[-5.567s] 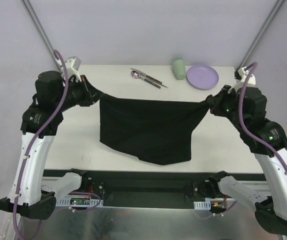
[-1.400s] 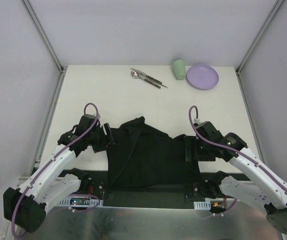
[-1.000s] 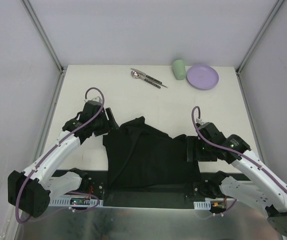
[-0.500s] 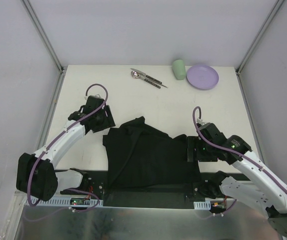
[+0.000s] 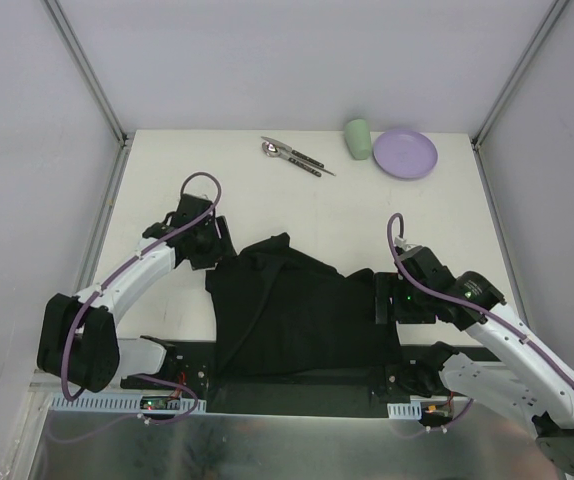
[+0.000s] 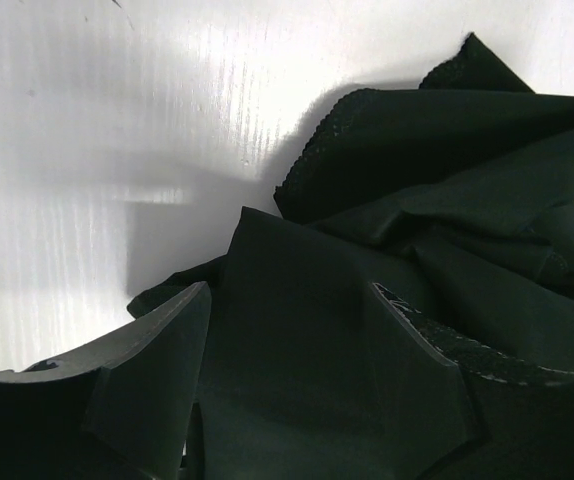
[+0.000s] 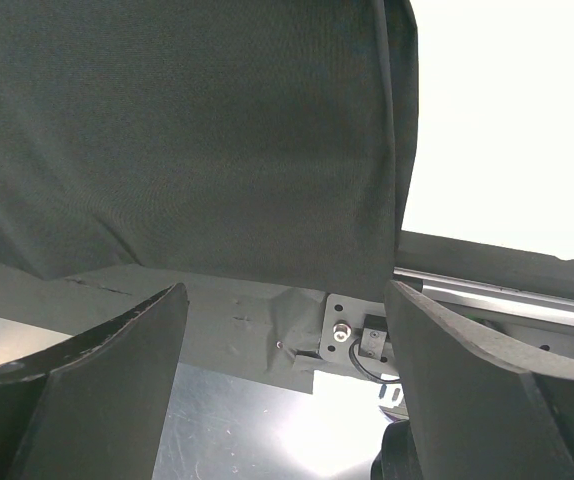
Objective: Set the dinner table for one person
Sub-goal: Flatten out the napkin at the center of the board.
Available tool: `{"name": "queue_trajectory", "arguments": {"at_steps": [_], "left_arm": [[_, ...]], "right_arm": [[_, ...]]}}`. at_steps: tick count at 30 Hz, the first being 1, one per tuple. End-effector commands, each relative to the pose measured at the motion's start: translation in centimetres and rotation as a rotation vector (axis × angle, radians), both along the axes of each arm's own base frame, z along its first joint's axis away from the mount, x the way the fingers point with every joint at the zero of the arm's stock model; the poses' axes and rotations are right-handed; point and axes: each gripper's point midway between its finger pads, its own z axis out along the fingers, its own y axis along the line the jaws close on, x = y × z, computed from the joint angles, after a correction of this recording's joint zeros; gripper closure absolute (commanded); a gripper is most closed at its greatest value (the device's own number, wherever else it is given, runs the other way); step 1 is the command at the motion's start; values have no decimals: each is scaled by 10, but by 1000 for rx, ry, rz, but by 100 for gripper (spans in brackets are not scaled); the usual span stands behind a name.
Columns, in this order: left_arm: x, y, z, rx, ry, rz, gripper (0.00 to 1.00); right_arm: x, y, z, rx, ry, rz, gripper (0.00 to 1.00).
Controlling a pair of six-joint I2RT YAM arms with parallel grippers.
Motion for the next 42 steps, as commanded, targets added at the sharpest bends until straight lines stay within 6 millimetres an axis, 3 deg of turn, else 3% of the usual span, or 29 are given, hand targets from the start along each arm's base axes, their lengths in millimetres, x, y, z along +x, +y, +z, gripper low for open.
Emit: {"name": "queue_trajectory", "arguments": {"at_steps": [1,5,7,8,11,16,21,26,37,42], "left_arm": [[-9,-8,-10,-43,47,-22,38],[-14,-11,-13,-61,67,-32,41],[-16,-12,-14,-63,71,-37,51],[-17,-12,-14,-63,73,-37,70],[-17,-13,-11,-72,62,-39,100],[-16,-16,1,-102,27,-50,100],[-20,-34,36,-185,-56,-141,100],[-38,-62,75,-310,-119,-272,100],[-94,-113,83,-459,-89,-503,100],[-127,-157,91,-544,-68,-651,100]], "right_arm": [[2,-2,12,7,-24,-25,17],[2,-2,11,4,-22,-26,17],[2,-1,11,5,-20,-28,17],[3,-1,11,5,-21,-27,17],[3,0,11,5,-22,-25,17],[4,1,10,6,-16,-21,17],[6,3,9,8,-21,-26,17],[18,-4,19,-27,-79,-63,17],[48,-8,44,-105,-175,-102,16],[52,-10,47,-109,-191,-117,17]]}}
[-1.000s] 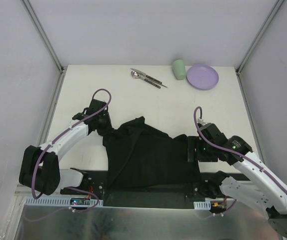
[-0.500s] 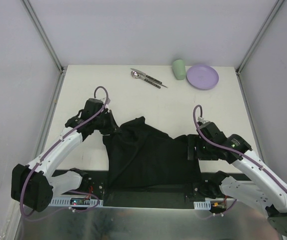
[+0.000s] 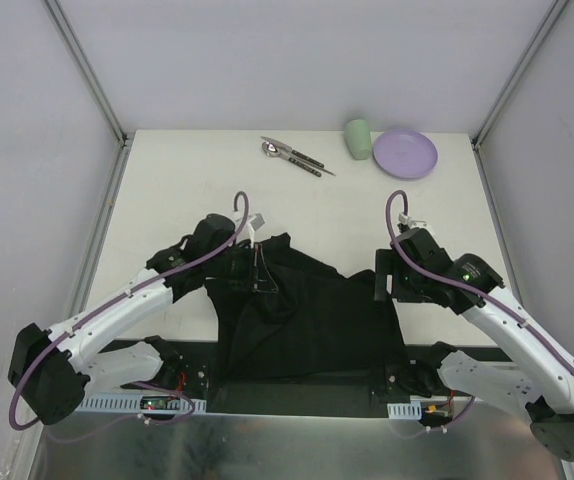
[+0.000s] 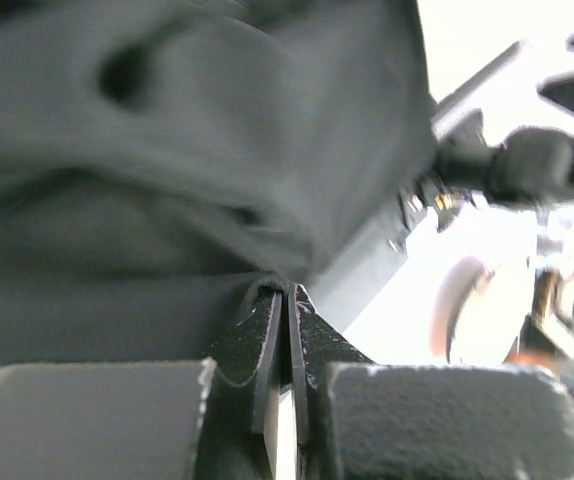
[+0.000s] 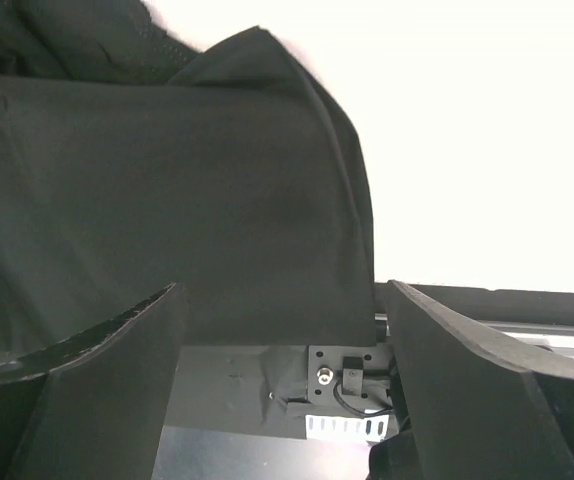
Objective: Set the dinner table for one person
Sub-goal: Flatten out the napkin at the center of the board.
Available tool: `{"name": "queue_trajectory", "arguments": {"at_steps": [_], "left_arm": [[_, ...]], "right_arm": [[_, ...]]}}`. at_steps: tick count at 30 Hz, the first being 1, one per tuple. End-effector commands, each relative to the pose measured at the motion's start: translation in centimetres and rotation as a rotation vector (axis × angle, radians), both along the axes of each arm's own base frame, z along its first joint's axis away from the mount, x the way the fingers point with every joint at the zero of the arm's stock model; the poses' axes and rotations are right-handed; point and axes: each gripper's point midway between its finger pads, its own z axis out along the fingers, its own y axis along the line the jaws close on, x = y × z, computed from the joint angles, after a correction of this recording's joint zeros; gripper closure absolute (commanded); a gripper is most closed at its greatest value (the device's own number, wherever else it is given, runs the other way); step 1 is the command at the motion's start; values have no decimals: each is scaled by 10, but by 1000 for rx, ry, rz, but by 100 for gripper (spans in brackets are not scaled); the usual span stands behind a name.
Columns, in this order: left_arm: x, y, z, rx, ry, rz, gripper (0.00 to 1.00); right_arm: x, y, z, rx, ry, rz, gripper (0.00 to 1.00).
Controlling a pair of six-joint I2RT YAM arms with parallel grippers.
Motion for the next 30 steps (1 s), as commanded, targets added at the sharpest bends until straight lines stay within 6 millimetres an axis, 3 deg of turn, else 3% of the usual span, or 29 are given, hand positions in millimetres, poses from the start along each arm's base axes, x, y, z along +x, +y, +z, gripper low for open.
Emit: {"name": "queue_trajectory", "arguments": {"at_steps": [1,10,13,19,22,23,24,26,27,30], "left_arm": [[-27,-51,22,-132,-1,-157,100],[-111,-143,2,-87,63,-515,100],[-138,-163,-11,-65,90,-612,100],[-172,-183,-29,-31,124,-706,100],[-178,-186,-29,-29,117,-720,82],[-177,-185,-28,-29,111,-713,56],[-173,-186,-28,-25,92,-698,44],[-169,-182,-21,-28,54,-685,28],[-161,-182,-20,-25,32,-659,1],[-144,-168,-14,-24,5,-602,1]], "right_arm": [[8,-4,14,-11,-55,-27,17],[8,-14,17,-36,-80,-57,17],[8,-28,26,-68,-117,-97,16],[10,-55,51,-126,-217,-174,12],[10,-59,56,-134,-235,-179,10],[11,-60,57,-135,-236,-180,10],[11,-59,56,-137,-235,-177,10],[10,-60,56,-133,-233,-181,9],[9,-59,55,-127,-232,-180,9],[7,-59,57,-102,-250,-180,9]]}}
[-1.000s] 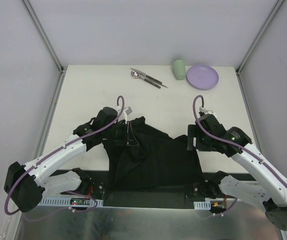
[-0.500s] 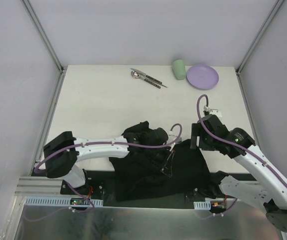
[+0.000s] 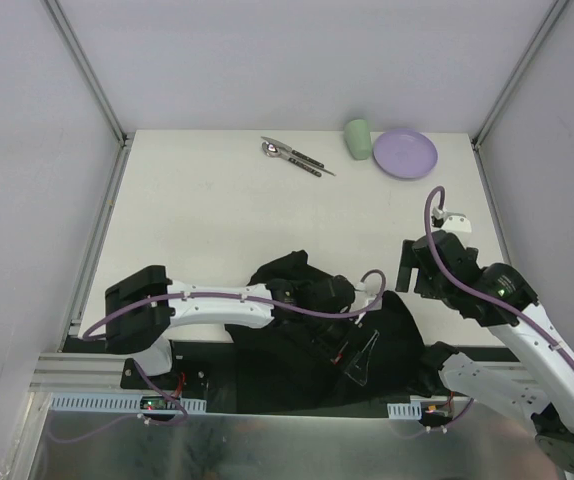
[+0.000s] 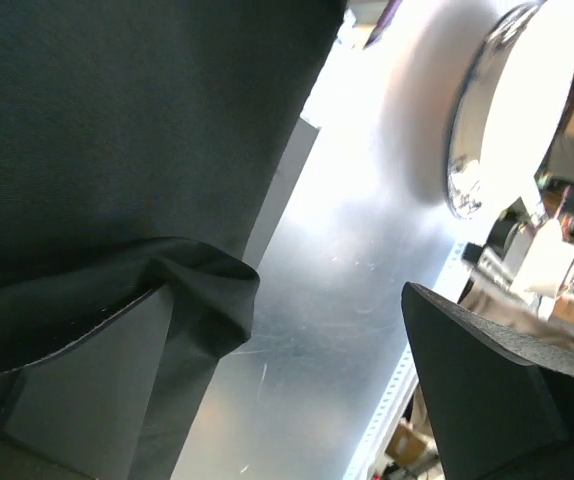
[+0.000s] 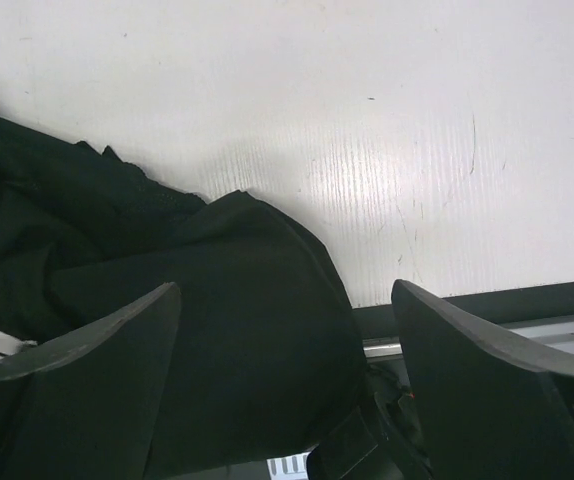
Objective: Set the dinner table for one person
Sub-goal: Flatten out the napkin at the center of the board.
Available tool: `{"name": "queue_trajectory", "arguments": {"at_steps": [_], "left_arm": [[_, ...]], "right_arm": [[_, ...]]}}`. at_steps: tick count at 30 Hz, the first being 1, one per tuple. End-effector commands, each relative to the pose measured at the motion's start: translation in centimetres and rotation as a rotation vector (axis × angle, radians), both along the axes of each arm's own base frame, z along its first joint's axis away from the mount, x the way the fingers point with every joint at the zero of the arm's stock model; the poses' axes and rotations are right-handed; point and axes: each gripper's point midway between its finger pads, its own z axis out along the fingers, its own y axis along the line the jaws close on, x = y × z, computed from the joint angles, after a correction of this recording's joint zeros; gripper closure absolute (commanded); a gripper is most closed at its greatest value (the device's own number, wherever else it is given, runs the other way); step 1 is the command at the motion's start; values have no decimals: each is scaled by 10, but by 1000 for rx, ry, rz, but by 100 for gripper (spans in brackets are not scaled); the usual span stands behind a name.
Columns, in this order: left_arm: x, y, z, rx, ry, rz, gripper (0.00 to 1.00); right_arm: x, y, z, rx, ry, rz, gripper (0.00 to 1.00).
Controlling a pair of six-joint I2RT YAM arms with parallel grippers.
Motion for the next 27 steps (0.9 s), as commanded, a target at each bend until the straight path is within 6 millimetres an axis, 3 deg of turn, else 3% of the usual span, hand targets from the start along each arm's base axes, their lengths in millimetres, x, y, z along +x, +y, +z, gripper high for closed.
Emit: {"name": "queue_trajectory", "arguments": {"at_steps": [1,6,8,9,10,12,13,15,18,22,27], "left_arm": [[34,7,45,-126,-97,99,1],[70,49,64,-179,-143,231,1],[99,67,67,-184,-159,324,1],[105,81,67,-184,-166,355,1],[127,93,67,-180,-175,430,1],[141,112,65,-171,-171,492,1],[158,124,64,-169,-168,550,0],[169,135,63,-171,-170,585,1],[180,143,60,-149,-179,605,0],[176,141,56,-139,-143,571,1],[157,133,65,-185,-103,470,15]], "right_arm": [[-5,-8,12,32,-57,-24,9],[-11,-17,20,62,-120,-20,9],[-15,-19,25,91,-157,-5,9],[-16,-18,25,101,-160,4,9],[-16,-16,26,112,-167,16,8],[-19,-11,23,130,-159,56,8],[-19,-7,22,132,-151,81,8],[-22,7,14,150,-111,162,8],[-24,21,8,171,-77,233,8],[-26,25,2,171,-52,256,8],[-24,23,-1,167,-52,237,7]]}}
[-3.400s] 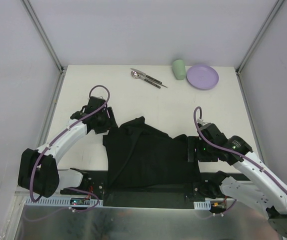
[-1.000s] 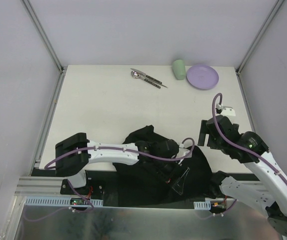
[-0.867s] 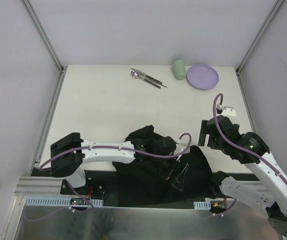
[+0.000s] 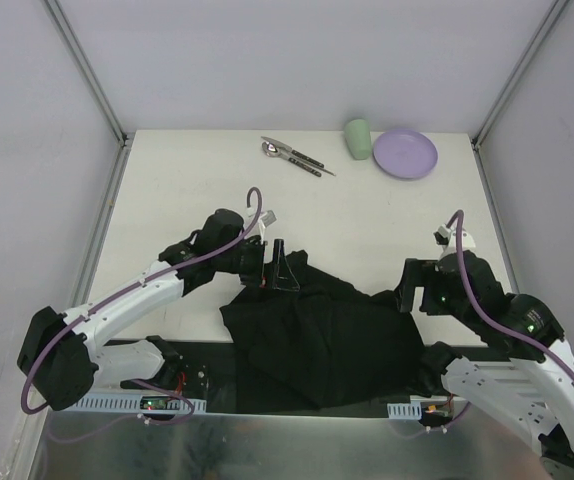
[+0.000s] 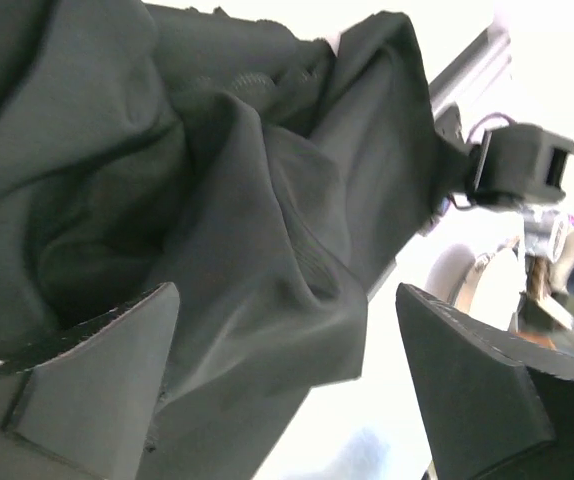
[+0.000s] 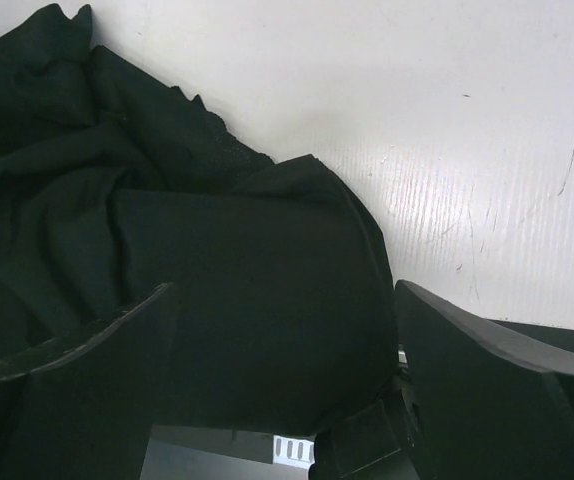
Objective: Set the dinner table for one person
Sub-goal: Flatten out the napkin at the center of the board.
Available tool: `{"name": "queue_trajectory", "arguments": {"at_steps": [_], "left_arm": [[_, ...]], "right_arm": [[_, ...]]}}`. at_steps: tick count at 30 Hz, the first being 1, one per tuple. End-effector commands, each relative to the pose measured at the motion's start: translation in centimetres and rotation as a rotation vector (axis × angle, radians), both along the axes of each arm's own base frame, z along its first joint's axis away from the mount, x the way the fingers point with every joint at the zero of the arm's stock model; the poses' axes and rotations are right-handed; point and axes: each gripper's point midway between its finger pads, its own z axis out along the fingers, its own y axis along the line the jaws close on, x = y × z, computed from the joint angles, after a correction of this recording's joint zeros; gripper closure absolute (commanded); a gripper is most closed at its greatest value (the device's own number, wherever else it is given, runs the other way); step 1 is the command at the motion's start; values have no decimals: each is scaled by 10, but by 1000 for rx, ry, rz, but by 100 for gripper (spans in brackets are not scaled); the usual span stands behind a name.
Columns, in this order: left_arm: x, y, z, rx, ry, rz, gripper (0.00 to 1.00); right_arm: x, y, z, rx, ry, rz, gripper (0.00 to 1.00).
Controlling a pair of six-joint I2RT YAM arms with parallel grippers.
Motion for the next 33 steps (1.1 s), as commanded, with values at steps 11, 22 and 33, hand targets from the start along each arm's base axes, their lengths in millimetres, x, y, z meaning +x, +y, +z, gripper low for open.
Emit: {"name": "queue_trajectory", "arguments": {"at_steps": [11,22,33], "left_arm": [[-82,-26,-1,70,-61,-300,20],[-62,-7,-58,325,-94,-196,2],[-56,-36,-111,542,-88,-220,1]], "right_arm": [[5,14,-14,13,27,29,7],[5,18,-21,16,45,41,6],[3,13,-26,-5,52,35,6]]}}
